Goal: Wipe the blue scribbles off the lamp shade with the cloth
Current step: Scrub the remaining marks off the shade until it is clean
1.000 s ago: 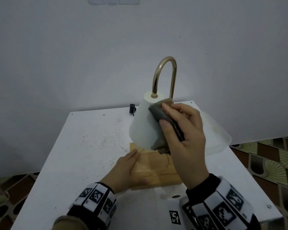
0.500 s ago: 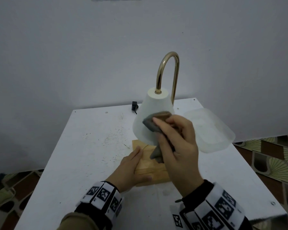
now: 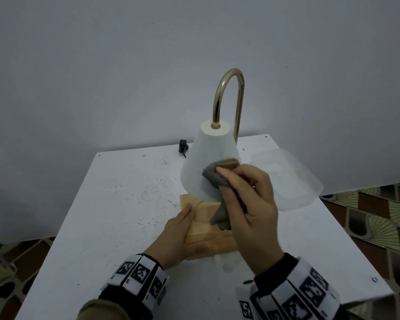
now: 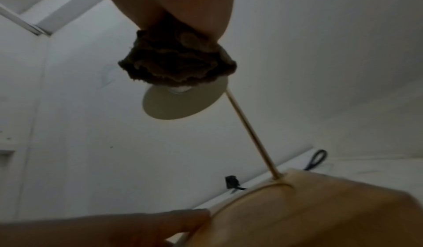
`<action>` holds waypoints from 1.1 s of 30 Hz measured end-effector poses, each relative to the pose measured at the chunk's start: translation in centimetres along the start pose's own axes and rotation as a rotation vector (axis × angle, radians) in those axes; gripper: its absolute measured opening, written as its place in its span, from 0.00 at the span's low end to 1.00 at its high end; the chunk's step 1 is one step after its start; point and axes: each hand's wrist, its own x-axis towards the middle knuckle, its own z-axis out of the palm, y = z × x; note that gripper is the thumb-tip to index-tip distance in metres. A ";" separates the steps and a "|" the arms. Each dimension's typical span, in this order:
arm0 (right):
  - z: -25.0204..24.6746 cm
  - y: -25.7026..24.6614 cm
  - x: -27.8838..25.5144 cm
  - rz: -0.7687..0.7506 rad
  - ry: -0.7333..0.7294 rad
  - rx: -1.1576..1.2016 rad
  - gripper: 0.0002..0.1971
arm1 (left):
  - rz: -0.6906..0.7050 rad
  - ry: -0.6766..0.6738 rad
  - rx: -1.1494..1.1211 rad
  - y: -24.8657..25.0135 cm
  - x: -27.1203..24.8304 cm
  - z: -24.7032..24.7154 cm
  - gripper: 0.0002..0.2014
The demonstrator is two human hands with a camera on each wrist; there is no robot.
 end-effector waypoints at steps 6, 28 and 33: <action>-1.1 1.5 1.9 0.208 0.102 0.059 0.13 | -0.017 -0.013 0.005 0.8 -0.6 -0.4 0.50; -0.5 0.0 2.1 0.131 0.052 0.094 0.13 | -0.008 -0.003 0.010 0.7 -0.4 -0.4 0.50; -0.2 0.2 -0.2 -0.062 -0.052 -0.076 0.15 | -0.013 -0.012 0.012 0.3 -0.4 -0.3 0.53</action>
